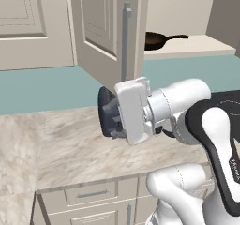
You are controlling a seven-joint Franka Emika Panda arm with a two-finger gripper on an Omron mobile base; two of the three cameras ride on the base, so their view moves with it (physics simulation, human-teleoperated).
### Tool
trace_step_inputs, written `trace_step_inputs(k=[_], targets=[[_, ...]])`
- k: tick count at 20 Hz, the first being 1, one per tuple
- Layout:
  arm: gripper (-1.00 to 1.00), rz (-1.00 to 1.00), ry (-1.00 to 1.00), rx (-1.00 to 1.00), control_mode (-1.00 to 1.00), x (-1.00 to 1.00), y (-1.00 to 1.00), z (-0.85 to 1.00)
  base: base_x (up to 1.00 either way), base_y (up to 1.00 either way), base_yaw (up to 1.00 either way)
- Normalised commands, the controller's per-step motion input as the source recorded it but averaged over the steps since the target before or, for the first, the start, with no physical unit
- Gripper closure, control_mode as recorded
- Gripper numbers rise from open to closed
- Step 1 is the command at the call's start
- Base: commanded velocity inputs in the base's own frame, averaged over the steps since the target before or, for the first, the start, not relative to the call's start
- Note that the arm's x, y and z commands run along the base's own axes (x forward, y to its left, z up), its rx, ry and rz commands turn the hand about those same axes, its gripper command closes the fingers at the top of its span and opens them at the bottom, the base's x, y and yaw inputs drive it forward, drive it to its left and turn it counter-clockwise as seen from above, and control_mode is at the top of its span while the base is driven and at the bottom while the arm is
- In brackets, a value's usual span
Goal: Pick the pan from the cabinet and place it on the stove. Then turn on the stove burner for the pan.
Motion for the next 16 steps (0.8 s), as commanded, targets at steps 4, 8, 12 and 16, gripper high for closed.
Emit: trace_step_inputs(k=[4, 8, 12, 16], targets=[[-1.0, -0.02, -0.21, 0.17, -1.0, -0.92, -0.74, 0.0, 0.0, 0.0, 0.0], [-1.0, -0.03, -0.23, 0.14, -1.0, -0.9, -0.63, 0.03, 0.0, 0.0, 0.0], [-1.0, -0.03, -0.2, 0.05, -1.0, -0.4, -0.42, 0.15, 0.0, 0.0, 0.0], [-1.0, -0.06, -0.26, 0.0, -1.0, -0.04, -0.26, 0.19, 0.0, 0.0, 0.0]])
